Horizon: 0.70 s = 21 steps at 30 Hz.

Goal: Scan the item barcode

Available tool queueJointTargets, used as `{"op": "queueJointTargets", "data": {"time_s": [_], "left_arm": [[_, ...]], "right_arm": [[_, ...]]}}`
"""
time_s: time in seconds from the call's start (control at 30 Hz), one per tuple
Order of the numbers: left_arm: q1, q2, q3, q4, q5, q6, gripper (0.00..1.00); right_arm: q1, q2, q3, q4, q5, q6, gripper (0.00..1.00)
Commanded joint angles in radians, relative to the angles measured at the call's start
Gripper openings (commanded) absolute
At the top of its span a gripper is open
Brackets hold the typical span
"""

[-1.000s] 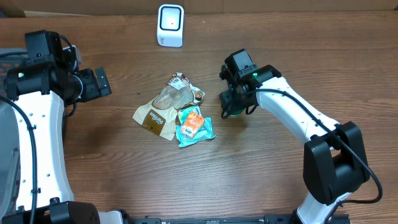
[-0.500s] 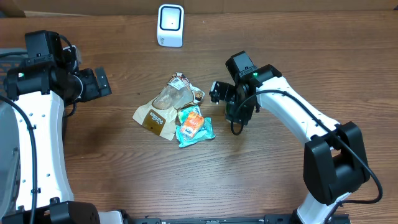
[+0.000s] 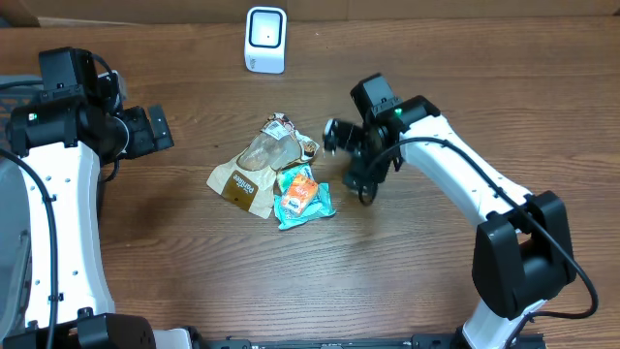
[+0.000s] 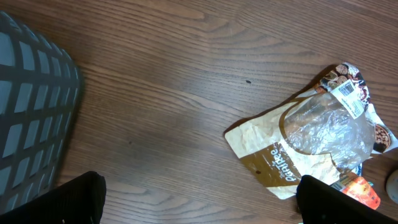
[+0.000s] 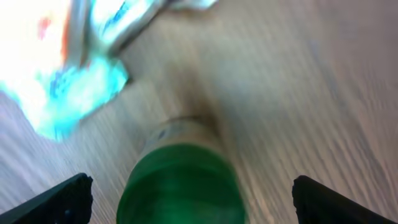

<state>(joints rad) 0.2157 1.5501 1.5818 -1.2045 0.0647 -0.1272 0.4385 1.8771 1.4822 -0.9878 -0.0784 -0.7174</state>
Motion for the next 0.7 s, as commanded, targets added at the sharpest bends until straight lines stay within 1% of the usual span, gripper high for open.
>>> {"op": "queueJointTargets", "data": {"time_s": [0.0,0.03,0.07,0.2,0.27,0.43,0.53,0.67], "left_arm": [[-0.007,-0.006,0.005,0.001,0.006,0.012,1.00],[-0.007,-0.006,0.005,0.000,0.006,0.012,1.00],[-0.007,-0.006,0.005,0.001,0.006,0.012,1.00],[-0.007,-0.006,0.005,0.001,0.006,0.012,1.00],[-0.007,-0.006,0.005,0.001,0.006,0.012,1.00],[-0.007,-0.006,0.005,0.001,0.006,0.012,1.00],[-0.007,-0.006,0.005,0.001,0.006,0.012,0.99],[-0.007,-0.006,0.005,0.001,0.006,0.012,1.00]], "right_arm": [[-0.002,-0.003,0.094,-0.003,-0.008,0.495,1.00],[-0.002,-0.003,0.107,-0.022,-0.009,0.603,1.00],[-0.002,-0.003,0.111,-0.039,-0.010,0.666,1.00],[-0.002,-0.003,0.094,-0.098,-0.008,0.770,1.00],[-0.002,-0.002,0.084,-0.118,-0.001,0.845,1.00],[-0.002,-0.002,0.048,-0.106,0.051,1.043,1.00],[-0.002,-0.002,0.014,-0.085,0.059,1.125,0.96],[-0.002,-0.002,-0.039,-0.052,0.059,1.164,0.92]]}}
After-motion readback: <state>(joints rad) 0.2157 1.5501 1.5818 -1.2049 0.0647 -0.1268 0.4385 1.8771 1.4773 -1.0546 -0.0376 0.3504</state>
